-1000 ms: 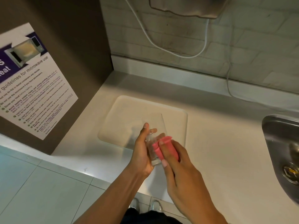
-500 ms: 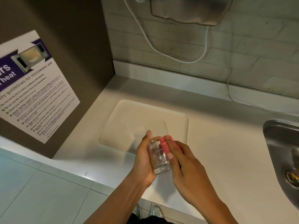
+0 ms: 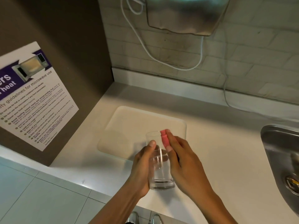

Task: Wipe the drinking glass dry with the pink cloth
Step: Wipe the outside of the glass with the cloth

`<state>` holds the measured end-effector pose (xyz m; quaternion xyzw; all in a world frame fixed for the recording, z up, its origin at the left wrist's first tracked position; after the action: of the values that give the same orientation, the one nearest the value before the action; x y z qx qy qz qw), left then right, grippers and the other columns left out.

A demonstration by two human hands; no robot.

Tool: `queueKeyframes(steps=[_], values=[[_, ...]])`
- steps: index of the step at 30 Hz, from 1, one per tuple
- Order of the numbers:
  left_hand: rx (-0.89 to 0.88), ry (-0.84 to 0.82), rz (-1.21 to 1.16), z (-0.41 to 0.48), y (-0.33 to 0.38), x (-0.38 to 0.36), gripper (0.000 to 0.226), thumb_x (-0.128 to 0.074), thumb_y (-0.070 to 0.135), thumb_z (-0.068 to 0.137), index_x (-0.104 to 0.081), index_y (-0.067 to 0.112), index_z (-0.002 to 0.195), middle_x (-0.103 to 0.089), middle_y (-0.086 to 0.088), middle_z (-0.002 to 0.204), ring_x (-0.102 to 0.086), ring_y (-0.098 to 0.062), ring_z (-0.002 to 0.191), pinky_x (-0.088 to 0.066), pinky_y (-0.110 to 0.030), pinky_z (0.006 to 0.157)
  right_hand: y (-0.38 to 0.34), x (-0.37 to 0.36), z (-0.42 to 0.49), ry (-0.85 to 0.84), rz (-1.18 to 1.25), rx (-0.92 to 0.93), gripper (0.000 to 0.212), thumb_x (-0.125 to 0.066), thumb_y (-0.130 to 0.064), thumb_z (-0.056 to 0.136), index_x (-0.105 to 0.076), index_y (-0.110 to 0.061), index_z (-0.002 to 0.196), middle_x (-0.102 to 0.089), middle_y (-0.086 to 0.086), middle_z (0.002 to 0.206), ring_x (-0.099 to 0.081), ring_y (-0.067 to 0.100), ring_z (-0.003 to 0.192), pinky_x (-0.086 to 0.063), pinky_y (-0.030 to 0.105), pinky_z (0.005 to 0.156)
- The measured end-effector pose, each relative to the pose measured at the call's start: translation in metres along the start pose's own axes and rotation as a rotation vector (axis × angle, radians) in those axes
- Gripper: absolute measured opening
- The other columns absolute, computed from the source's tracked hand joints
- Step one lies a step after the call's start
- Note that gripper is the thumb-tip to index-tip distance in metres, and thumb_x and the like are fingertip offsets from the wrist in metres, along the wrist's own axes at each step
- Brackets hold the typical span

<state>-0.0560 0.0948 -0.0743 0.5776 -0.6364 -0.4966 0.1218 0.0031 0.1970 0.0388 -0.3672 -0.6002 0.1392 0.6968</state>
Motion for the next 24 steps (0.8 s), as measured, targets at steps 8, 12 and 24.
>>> queueKeyframes(steps=[8, 12, 24], values=[[0.033, 0.018, -0.088, 0.000, -0.005, 0.005, 0.072, -0.068, 0.067, 0.082, -0.078, 0.012, 0.126, -0.079, -0.023, 0.124, -0.074, -0.036, 0.121, -0.057, -0.052, 0.105, -0.001, -0.018, -0.022, -0.056, -0.025, 0.041, 0.052, -0.011, -0.063, 0.099, -0.009, -0.065, 0.151, -0.020, -0.036, 0.156, -0.029, -0.034, 0.117, -0.023, -0.010, 0.087], [0.073, 0.053, -0.094, -0.003, -0.014, 0.000, 0.077, -0.067, 0.069, 0.084, -0.072, 0.007, 0.130, -0.078, -0.026, 0.122, -0.075, -0.041, 0.116, -0.051, -0.062, 0.112, 0.001, -0.007, 0.007, -0.014, 0.051, -0.001, 0.046, -0.024, -0.045, 0.108, -0.023, -0.057, 0.153, -0.031, -0.027, 0.158, -0.038, -0.016, 0.129, -0.025, -0.003, 0.097], [0.087, 0.013, -0.160, 0.000, -0.012, -0.006, 0.075, -0.066, 0.072, 0.082, -0.077, 0.013, 0.127, -0.076, -0.027, 0.127, -0.073, -0.041, 0.120, -0.053, -0.060, 0.109, -0.008, -0.007, 0.003, 0.011, 0.017, 0.035, 0.047, -0.026, -0.043, 0.109, -0.021, -0.057, 0.153, -0.029, -0.026, 0.157, -0.045, -0.008, 0.128, -0.032, 0.002, 0.098]])
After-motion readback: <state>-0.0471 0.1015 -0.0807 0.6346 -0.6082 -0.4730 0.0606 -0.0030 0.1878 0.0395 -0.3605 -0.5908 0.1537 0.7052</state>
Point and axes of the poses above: each hand's wrist, its own z-axis towards the middle knuckle, its own x-axis out of the back of the hand, y = z × x, the point moved 10 cm from there along z, towards the middle knuckle
